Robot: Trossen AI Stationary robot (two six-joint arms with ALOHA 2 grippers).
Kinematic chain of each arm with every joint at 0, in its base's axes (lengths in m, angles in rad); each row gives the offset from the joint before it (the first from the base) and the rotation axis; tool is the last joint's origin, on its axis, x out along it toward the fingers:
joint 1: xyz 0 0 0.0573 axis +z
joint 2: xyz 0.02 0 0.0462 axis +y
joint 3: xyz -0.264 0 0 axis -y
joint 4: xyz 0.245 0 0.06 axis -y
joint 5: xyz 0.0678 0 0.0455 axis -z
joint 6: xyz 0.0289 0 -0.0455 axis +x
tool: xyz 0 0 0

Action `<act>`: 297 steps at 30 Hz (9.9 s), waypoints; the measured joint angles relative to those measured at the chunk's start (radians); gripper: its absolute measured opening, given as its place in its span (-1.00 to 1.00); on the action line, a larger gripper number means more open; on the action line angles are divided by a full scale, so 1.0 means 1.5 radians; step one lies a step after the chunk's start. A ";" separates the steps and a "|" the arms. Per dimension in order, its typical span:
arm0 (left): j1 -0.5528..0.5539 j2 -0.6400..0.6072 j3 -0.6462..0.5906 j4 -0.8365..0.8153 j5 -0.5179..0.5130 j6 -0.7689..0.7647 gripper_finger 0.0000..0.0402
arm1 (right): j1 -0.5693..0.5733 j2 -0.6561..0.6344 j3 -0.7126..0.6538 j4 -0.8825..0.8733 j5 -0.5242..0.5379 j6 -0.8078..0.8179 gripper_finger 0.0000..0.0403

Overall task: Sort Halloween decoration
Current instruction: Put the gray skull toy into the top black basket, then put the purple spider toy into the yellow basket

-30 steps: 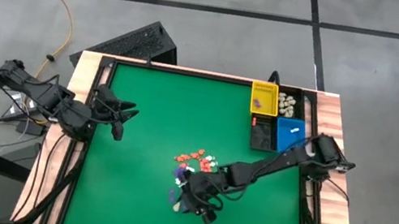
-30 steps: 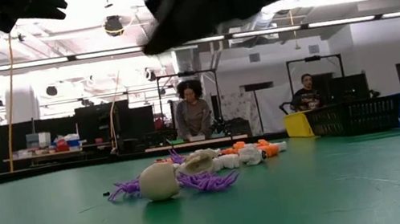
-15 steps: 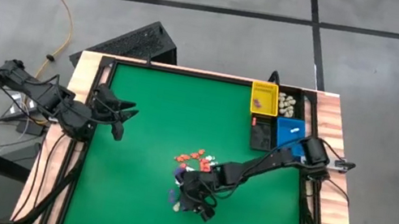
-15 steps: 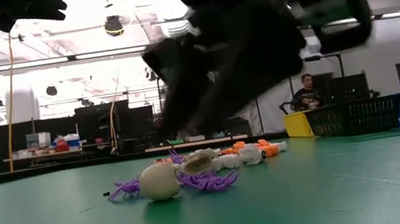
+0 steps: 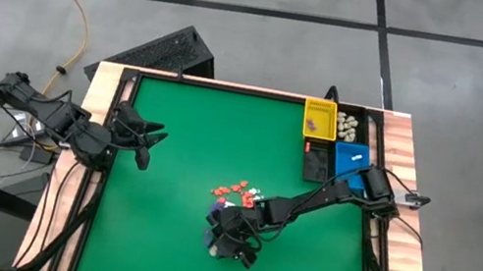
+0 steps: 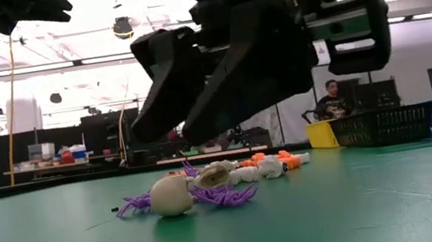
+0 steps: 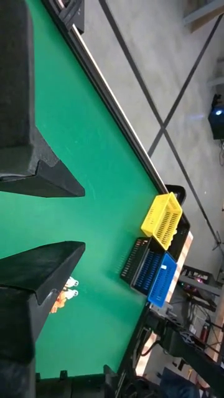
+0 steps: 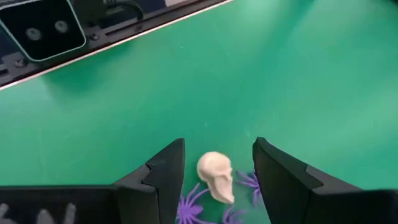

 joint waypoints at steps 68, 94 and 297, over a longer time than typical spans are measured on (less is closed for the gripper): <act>0.000 0.000 0.000 -0.035 0.005 -0.008 -0.43 | -0.061 0.103 0.056 -0.024 -0.168 0.026 -0.17; 0.000 0.000 0.000 -0.035 0.005 -0.007 -0.43 | -0.088 0.097 0.075 -0.044 -0.155 0.104 -0.53; 0.000 0.040 0.000 -0.094 -0.082 -0.027 -0.43 | -0.363 -0.431 -0.102 -0.472 0.292 0.193 -0.89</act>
